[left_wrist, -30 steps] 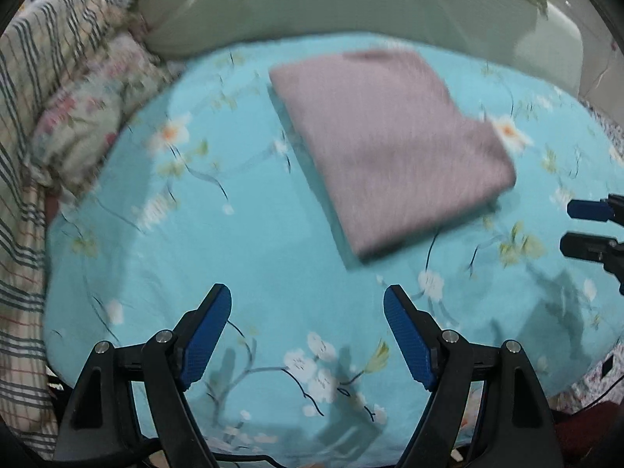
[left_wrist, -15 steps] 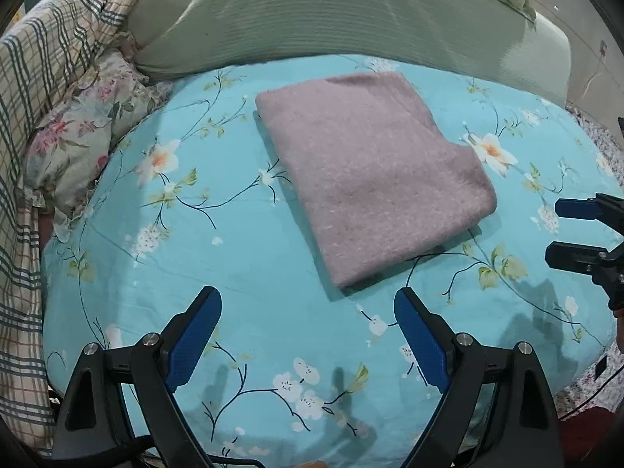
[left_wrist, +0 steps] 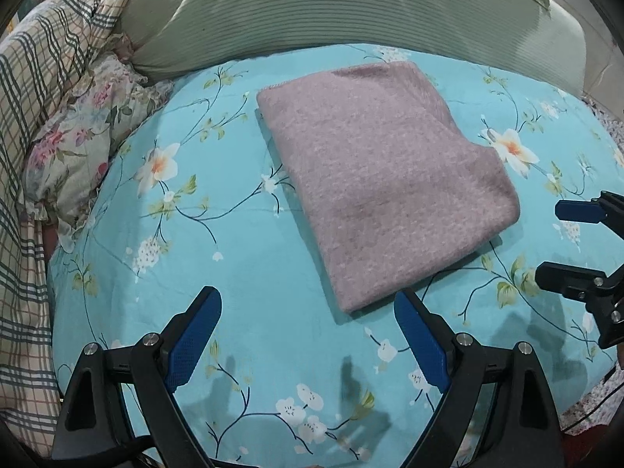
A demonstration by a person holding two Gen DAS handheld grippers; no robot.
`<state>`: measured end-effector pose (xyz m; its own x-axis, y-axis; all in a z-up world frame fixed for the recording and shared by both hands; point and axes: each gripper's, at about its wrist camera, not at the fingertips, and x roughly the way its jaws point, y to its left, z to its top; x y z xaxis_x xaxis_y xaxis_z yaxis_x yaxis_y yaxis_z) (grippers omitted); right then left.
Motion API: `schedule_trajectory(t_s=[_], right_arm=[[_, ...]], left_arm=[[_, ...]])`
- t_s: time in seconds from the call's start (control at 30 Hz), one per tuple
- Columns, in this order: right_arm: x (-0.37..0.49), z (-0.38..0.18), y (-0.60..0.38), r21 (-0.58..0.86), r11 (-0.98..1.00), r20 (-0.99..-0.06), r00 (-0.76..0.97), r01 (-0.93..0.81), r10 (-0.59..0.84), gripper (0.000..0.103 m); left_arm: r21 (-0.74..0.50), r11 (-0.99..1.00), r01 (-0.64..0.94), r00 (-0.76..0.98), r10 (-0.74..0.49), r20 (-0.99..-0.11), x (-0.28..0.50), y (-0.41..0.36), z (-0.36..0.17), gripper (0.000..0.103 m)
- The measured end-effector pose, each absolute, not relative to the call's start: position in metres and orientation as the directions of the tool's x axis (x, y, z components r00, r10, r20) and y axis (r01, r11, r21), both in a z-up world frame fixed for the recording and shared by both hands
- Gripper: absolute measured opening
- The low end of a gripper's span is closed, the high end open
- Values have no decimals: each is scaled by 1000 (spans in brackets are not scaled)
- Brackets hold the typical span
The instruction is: Fold small clothes
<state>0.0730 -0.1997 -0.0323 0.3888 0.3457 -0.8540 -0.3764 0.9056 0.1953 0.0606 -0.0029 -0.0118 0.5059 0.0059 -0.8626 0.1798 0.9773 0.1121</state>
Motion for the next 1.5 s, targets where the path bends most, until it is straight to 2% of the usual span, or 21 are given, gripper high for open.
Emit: schedule_trajectory(t_s=[1.5], right_arm=[[94,-25,-199,203,910,-853,392,-361,346,100]], left_arm=[[83,981,177,514,-20,-857,82,-9,-2,91]])
